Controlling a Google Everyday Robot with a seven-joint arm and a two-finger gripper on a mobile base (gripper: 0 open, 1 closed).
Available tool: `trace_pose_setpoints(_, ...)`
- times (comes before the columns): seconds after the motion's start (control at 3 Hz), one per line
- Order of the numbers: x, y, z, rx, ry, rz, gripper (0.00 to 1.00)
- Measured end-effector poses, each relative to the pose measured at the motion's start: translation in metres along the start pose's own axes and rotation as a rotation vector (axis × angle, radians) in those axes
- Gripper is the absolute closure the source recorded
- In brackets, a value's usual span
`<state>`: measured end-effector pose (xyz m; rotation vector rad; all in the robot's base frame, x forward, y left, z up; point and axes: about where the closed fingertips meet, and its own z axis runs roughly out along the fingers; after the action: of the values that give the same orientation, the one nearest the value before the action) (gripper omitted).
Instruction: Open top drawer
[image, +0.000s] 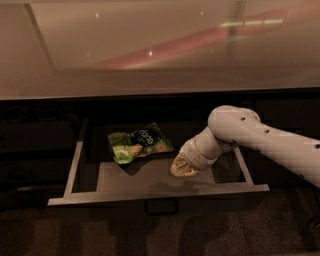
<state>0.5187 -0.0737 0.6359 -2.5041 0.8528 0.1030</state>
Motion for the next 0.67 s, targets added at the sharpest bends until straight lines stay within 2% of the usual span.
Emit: trace_pose_setpoints(0.67,0.0000,0.0000,0.0001,0.000,0.000,0.000,0.35)
